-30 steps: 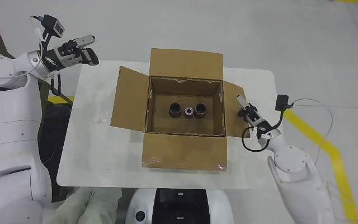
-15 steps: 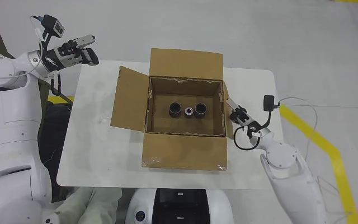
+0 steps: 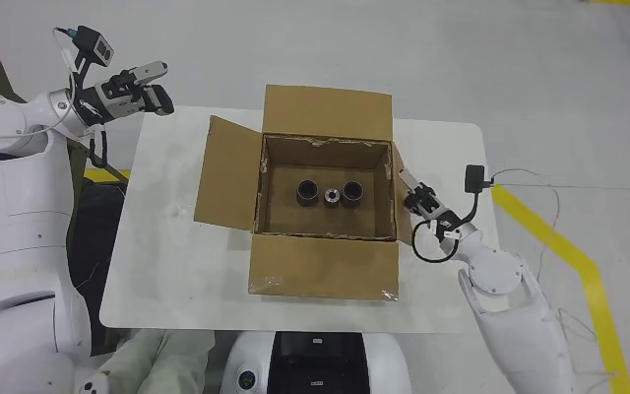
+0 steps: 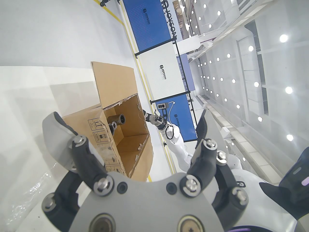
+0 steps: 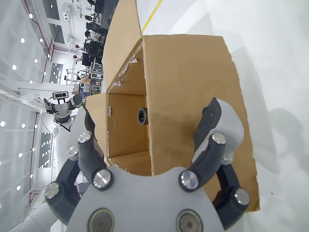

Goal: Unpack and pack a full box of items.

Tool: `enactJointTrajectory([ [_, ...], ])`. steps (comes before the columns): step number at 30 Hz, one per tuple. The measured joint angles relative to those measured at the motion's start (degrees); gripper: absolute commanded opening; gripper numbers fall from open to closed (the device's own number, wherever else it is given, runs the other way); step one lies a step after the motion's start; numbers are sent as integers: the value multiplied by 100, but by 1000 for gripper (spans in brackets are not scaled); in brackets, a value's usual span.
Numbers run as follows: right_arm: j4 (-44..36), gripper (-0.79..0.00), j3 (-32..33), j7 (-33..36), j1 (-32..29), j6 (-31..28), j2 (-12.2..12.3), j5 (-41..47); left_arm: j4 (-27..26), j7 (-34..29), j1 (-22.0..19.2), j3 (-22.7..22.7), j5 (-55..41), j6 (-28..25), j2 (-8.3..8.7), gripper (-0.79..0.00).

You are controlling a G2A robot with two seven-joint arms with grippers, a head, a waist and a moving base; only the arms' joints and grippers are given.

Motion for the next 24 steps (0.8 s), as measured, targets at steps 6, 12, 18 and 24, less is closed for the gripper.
enactJointTrajectory([
  [6, -532, 0, 163, 68, 8, 2, 31, -316, 0, 0, 0, 0, 0, 0, 0, 0],
  [12, -836, 0, -145, 261, 346, 145, 15, -807, 0, 0, 0, 0, 0, 0, 0, 0],
  [18, -838, 0, -663, 830, 841, 189, -11, -1312, 0, 0, 0, 0, 0, 0, 0, 0],
  [24, -582, 0, -1121, 1551, 1352, 174, -36, -1733, 0, 0, 0, 0, 0, 0, 0, 0],
])
